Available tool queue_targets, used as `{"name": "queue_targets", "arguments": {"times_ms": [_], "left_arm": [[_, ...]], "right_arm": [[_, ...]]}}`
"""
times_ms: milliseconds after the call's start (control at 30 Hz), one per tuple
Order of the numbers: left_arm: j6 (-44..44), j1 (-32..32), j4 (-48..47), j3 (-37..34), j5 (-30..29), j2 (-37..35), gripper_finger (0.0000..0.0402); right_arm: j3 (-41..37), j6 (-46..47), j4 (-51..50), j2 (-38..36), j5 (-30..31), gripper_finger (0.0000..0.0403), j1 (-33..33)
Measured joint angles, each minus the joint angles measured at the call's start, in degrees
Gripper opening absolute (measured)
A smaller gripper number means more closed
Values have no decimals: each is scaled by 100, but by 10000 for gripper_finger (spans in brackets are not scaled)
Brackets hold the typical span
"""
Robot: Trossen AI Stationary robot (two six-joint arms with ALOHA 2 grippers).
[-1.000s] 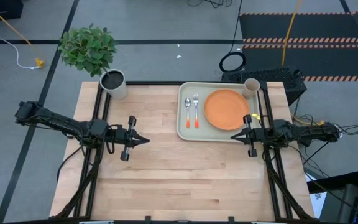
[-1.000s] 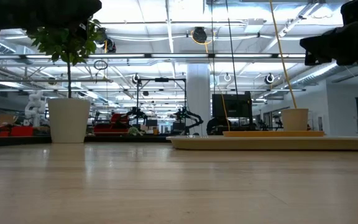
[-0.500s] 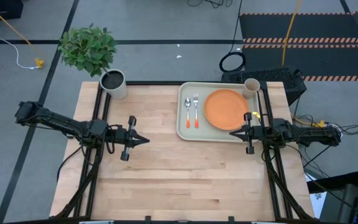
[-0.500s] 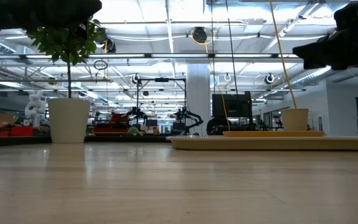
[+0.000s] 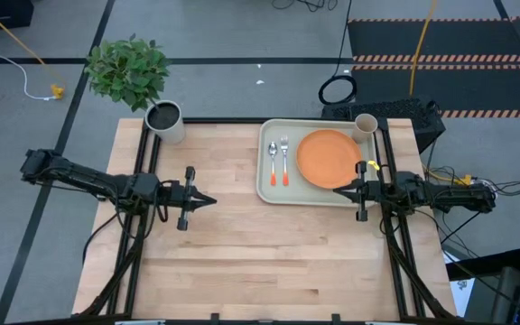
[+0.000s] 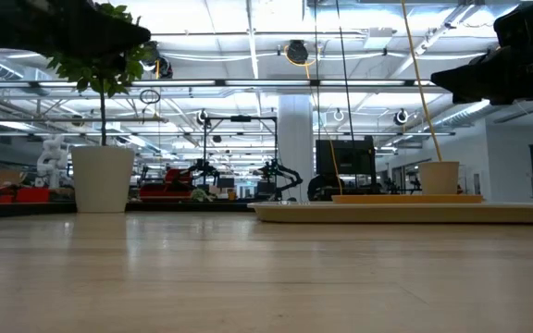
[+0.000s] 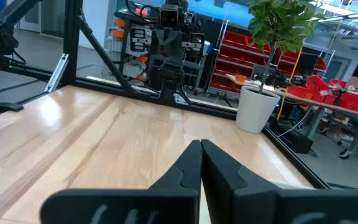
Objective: Pick and place plate/cup/fork/spoon on tray
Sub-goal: Return to Home Position
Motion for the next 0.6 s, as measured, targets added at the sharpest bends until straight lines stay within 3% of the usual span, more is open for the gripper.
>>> {"name": "queue_targets", "arguments": {"times_ms": [167, 600], "left_arm": [[24, 77, -377, -67, 3, -208, 4], [59, 441, 147, -1211, 232, -1531, 3]], "right_arm": [[0, -1, 4, 0, 4, 0, 0], [2, 1, 17, 0, 11, 0, 0]]}}
